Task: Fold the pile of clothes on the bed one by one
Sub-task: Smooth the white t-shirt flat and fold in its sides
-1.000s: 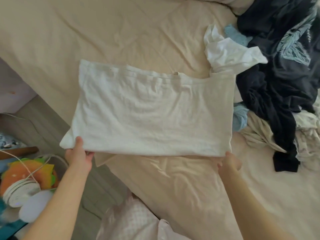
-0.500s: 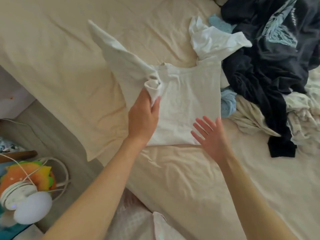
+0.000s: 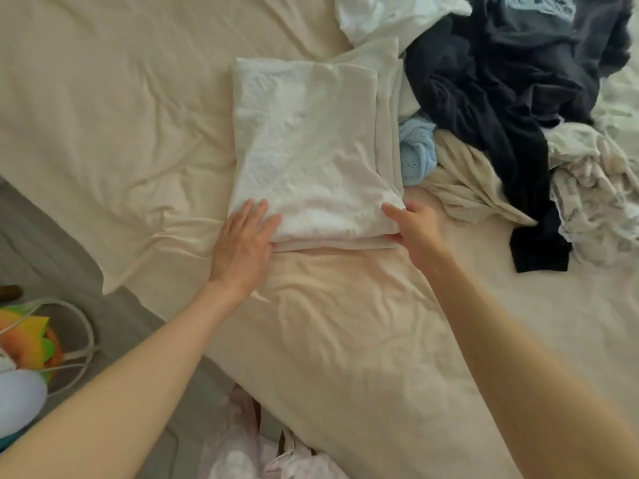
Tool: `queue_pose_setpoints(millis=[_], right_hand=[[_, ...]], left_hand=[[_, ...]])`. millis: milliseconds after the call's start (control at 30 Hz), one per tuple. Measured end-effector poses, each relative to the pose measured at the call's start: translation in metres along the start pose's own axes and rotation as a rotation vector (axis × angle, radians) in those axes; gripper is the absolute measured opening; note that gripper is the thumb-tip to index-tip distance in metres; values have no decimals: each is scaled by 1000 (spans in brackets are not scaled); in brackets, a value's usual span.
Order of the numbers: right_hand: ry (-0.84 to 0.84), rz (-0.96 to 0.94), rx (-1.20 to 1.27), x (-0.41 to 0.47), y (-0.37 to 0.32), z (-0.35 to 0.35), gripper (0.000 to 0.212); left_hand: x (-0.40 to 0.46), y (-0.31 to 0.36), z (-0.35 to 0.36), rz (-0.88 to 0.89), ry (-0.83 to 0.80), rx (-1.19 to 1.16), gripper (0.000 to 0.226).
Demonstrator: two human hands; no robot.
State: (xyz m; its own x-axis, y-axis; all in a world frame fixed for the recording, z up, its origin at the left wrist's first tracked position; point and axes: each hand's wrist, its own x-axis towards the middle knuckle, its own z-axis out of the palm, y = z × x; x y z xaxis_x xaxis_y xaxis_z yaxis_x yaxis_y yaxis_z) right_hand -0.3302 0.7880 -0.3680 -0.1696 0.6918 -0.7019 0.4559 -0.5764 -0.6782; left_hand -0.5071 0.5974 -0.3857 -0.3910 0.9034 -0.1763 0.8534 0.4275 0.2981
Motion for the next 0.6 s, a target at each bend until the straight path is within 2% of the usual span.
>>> queue_pose_setpoints(millis=[67, 167, 267, 333, 367, 467, 600], right_hand=[[52, -49, -33, -4, 2, -1, 4], [99, -64, -17, -13, 13, -10, 10], [105, -35, -43, -15, 23, -19, 10], [115, -1, -79, -8, 24, -20, 9], [117, 20, -100, -4, 24, -19, 7], [133, 77, -144, 7, 27, -14, 10], [60, 118, -57, 13, 26, -11, 27]], left_hand=[[-5, -1, -2, 15, 104, -46, 22], [-15, 1, 0, 53, 183, -64, 21], [-23, 0, 5, 118, 138, -22, 26], [-26, -6, 7, 142, 85, 14, 21], [-27, -10, 7, 134, 55, 23, 25], [-24, -23, 6, 90, -12, 45, 56], [-17, -31, 5, 89, 23, 70, 62]])
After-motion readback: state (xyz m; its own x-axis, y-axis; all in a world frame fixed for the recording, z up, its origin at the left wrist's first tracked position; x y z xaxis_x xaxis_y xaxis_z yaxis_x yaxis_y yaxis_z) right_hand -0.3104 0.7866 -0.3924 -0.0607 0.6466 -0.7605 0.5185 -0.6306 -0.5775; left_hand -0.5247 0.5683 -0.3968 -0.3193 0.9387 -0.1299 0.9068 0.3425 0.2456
